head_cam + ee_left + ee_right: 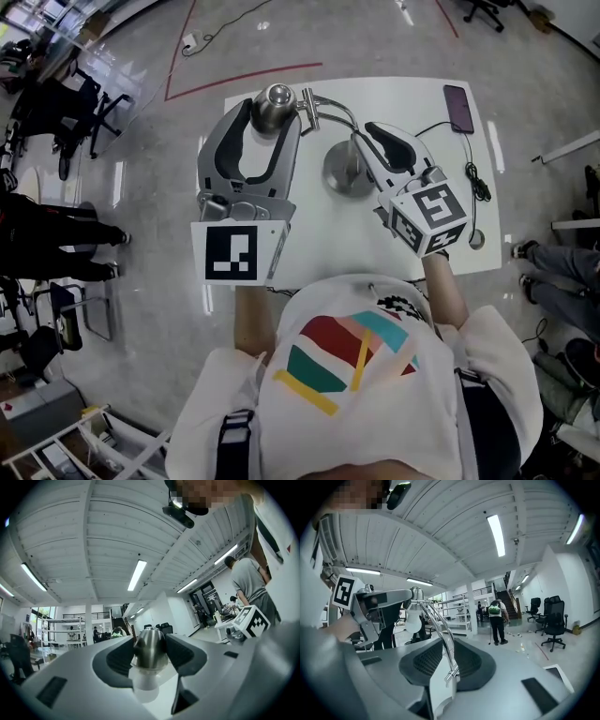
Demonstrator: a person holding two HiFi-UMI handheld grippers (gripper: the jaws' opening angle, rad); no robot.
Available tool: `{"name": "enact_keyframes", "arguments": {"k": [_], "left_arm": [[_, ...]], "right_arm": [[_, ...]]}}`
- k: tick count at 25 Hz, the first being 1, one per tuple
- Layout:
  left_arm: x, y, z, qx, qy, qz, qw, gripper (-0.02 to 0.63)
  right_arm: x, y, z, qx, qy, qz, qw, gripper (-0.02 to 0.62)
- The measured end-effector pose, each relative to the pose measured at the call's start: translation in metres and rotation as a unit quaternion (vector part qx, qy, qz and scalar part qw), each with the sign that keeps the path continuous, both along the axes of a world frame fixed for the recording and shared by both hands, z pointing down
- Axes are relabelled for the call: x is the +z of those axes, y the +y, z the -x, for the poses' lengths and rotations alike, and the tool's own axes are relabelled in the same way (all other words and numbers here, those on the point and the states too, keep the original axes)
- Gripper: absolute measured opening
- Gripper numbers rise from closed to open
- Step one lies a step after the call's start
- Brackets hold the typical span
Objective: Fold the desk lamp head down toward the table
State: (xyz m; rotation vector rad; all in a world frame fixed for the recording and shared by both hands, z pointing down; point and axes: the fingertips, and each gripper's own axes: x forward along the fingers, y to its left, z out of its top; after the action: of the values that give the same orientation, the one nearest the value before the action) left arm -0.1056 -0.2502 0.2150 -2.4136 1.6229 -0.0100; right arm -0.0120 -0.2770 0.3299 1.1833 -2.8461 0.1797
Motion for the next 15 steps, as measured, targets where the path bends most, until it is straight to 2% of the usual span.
{"name": "enact_keyframes", "arguments": {"k": [7, 12, 15], "left_arm": [[0.022, 0.005, 0.025, -0.010, 0.002, 0.023, 0.9997, 0.258], [0.058, 0.007, 0.059, -0.021, 0.041, 0.074, 0.9962, 0.252], [0.087, 0.008, 0.073, -0.018, 0.083, 0.099, 0.9915, 0.250]], "right_arm": [[0.007, 0.002, -0.003, 0.009, 0.002, 0.009, 1.000, 0.081], [0.010, 0.002, -0.001, 0.007, 0.009, 0.014, 1.000, 0.081], [0.017, 0.004, 0.000, 0.001, 0.015, 0.020, 1.000, 0.081]]}}
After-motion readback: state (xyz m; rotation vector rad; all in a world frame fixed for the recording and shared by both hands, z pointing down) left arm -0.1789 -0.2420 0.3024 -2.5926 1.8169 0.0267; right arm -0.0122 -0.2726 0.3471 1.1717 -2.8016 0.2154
